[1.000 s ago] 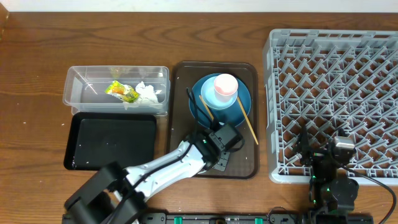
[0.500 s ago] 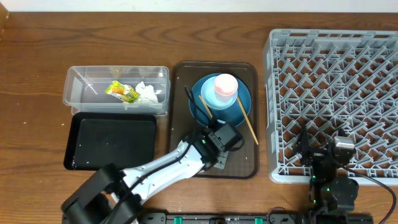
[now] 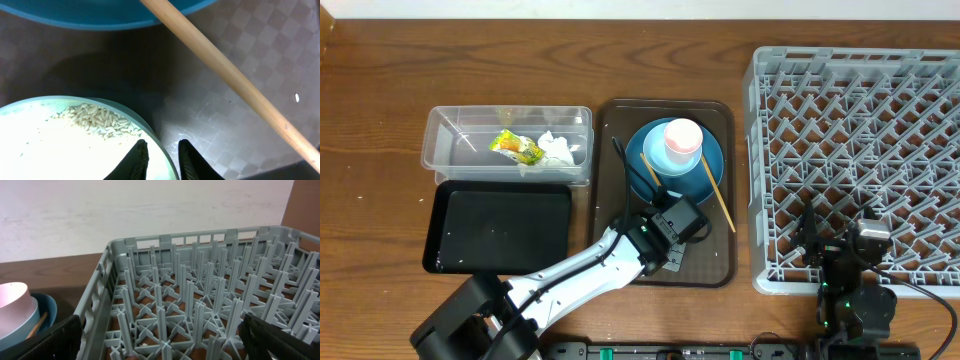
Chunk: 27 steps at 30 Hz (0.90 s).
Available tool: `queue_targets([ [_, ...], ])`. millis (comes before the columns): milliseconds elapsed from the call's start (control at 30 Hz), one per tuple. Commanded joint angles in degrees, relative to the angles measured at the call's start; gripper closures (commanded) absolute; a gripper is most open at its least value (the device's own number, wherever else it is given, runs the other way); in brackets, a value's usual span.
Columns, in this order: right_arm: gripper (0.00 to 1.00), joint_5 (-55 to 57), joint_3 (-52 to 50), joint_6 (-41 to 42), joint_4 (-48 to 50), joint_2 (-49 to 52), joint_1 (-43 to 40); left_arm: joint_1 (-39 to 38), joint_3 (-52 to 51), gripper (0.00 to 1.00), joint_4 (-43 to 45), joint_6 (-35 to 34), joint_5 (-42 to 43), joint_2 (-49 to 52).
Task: Sort waste into correct bins and load items into the dishwasher rack
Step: 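Move left gripper to the mint-green rice bowl and grip its rim, then lift bowl with left gripper and tip rice onto the black tray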
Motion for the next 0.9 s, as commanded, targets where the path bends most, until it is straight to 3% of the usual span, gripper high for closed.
queue_targets([
  [0, 0.01, 0.22, -0.09, 0.39, -0.20, -0.07, -0.55, -0.13, -0.63, 0.78, -0.31, -1.16, 1.36, -0.33],
  [367, 0.01, 0.20, -0.09, 0.39, -0.20, -0.07, -0.55, -0.13, -2.01, 0.81, -0.44, -1.60, 1.22, -0.26],
  [433, 0.01, 0.22, -0.09, 0.42, -0.20, -0.07, -0.55, -0.13, -2.01, 0.87, -0.44, -1.60, 1.22, -0.26],
  [667, 0.01, 0.20, -0.09, 0.42, -0.20, -0.07, -0.55, -0.13, -2.01, 0.87, -0.48, -1.99, 1.22, -0.28],
  [700, 0.01, 0.22, -0.09, 0.42, -0.20, -0.07, -0.55, -0.13, -2.01, 0.93, -0.48, -1.97, 1.22, -0.33],
  [867, 0.01, 0.20, -0.09, 0.42, -0.20, -0.07, -0.55, -0.11, -1.55, 0.94, -1.55, -1.44, 1.25, -1.33],
])
